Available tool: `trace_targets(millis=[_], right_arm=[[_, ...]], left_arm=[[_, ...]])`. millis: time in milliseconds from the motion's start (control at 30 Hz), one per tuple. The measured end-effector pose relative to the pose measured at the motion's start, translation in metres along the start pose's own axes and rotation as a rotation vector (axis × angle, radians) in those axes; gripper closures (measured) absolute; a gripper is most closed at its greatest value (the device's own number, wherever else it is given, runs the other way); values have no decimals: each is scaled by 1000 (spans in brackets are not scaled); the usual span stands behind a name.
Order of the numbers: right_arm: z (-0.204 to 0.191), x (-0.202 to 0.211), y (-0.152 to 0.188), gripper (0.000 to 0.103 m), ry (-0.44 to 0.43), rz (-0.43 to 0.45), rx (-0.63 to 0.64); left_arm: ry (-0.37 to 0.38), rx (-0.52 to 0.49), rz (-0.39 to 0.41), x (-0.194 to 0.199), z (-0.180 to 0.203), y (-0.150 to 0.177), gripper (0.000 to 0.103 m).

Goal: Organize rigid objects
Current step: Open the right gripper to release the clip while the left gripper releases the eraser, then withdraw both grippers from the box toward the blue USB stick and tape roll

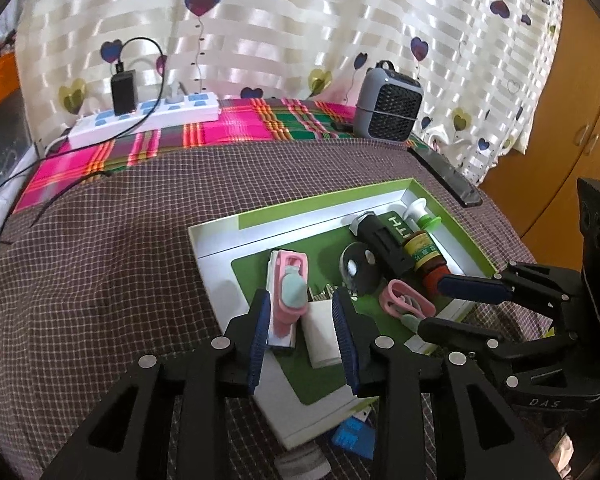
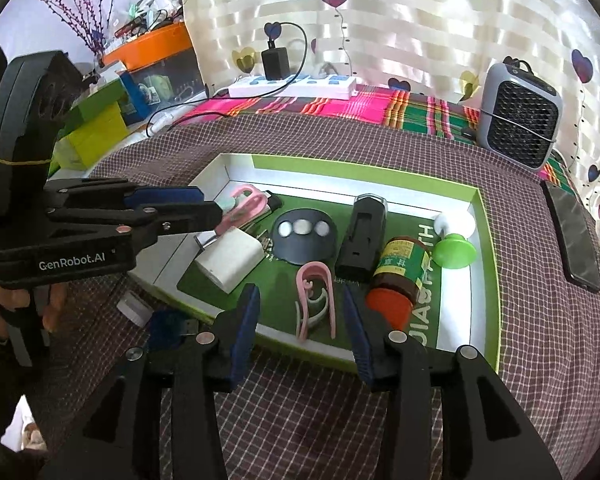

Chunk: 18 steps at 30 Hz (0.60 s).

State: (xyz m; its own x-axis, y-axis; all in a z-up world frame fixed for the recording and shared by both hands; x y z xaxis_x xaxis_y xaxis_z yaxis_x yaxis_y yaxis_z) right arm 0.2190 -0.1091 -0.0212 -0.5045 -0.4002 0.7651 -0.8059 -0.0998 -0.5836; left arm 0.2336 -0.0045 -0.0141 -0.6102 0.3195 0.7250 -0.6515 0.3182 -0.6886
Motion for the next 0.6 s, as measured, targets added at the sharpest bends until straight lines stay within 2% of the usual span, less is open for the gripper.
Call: trace_targets(millis=[400, 600], right_arm=[[-10, 22, 7, 59, 11, 45, 9], [-15, 28, 14, 59, 16, 53, 8]], left_arm=[[-26, 20, 30, 32, 2, 15, 72], [-70, 18, 44, 49, 1, 21, 72]])
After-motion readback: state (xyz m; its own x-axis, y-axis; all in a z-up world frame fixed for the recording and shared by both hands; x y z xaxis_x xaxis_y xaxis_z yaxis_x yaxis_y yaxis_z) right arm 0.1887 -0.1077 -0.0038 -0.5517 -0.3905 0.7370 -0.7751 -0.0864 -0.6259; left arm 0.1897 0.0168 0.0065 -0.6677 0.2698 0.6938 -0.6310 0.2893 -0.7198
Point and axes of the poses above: each gripper's, at about its wrist camera, not at the fingertips, and x roughly against the way its jaws point, z to its right, y to its underside, the point moved 9 cm from there along -x, roughly the way its jaws point, and after that the axes turned 15 degrees about -x, right-handed, at the moved point
